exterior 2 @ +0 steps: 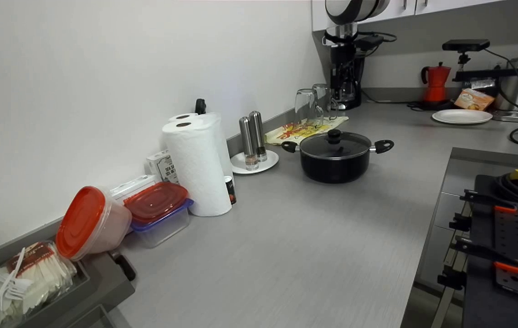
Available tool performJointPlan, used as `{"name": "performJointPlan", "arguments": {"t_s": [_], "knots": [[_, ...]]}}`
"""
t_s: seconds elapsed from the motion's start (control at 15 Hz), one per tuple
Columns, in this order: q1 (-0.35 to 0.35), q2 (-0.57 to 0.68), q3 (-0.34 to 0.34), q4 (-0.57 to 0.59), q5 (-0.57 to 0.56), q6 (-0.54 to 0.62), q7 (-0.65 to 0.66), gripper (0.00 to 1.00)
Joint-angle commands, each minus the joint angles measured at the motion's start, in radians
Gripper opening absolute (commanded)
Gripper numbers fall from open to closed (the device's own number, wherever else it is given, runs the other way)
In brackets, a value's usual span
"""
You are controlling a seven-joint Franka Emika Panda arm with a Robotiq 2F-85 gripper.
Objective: Remove the glass lid from the black pot.
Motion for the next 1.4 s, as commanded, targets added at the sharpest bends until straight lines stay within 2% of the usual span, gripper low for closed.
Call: {"name": "performJointPlan", "arguments": {"t_s": [0.0, 0.6, 1.33], "knots": [[-0.021, 0.018, 0.03, 0.023, 0.031, -0.038, -0.023, 1.0], [-0.012, 0.034, 0.077, -0.004, 0.061, -0.031, -0.015, 1.0], [-0.006, 0.128, 0.092, -0.044, 0.024, 0.091, -0.002, 1.0]]}}
